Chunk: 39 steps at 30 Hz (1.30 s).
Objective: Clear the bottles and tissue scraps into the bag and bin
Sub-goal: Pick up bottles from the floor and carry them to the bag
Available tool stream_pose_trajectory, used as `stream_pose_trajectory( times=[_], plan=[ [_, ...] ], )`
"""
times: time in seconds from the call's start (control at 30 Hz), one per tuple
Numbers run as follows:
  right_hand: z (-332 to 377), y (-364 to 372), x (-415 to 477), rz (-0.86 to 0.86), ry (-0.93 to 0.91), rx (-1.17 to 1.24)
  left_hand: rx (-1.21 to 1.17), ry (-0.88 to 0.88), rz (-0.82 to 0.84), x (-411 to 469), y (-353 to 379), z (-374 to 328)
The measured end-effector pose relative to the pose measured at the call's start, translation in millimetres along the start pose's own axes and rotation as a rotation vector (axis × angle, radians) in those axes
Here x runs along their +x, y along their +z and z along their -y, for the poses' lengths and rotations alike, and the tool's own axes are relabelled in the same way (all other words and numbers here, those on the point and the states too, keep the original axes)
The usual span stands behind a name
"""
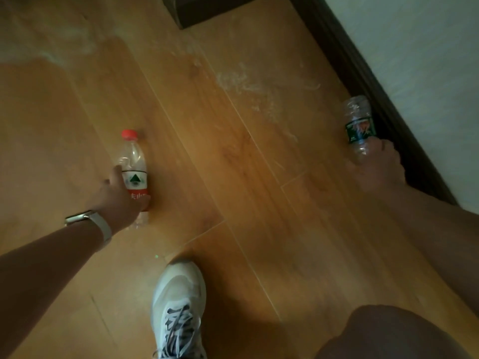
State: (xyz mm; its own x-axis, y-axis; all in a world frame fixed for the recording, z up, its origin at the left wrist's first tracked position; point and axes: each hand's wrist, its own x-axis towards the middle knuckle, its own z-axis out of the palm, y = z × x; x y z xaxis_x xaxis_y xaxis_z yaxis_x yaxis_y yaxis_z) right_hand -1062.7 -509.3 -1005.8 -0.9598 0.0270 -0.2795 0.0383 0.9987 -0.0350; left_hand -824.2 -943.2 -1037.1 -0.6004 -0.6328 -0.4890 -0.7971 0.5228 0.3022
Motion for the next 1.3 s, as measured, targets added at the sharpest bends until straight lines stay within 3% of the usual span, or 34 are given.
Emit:
stream_pose_trajectory(
  times=[0.27, 0.5, 0.73, 1.03, 1.3],
  plan=[
    [-19, 27, 22, 0.01, 0.083, 0.067, 0.049, 0.161, 0.047, -5, 3, -26],
    [-23, 32, 34, 0.017, 0.198, 0.174, 0.01, 0.191, 0.067, -13, 7, -38],
    [-10, 34, -4, 0.036, 0.076, 0.316, -0.102, 0.188, 0.084, -28, 10, -59],
    [42, -30, -111, 0.144, 0.001, 0.578, -0.393, 0.117, 0.166, -123, -21, -75],
    [81, -134, -209, 0.325, -0.143, 0.693, -0.551, 0.047, 0.131, -227, -118, -83]
  ],
)
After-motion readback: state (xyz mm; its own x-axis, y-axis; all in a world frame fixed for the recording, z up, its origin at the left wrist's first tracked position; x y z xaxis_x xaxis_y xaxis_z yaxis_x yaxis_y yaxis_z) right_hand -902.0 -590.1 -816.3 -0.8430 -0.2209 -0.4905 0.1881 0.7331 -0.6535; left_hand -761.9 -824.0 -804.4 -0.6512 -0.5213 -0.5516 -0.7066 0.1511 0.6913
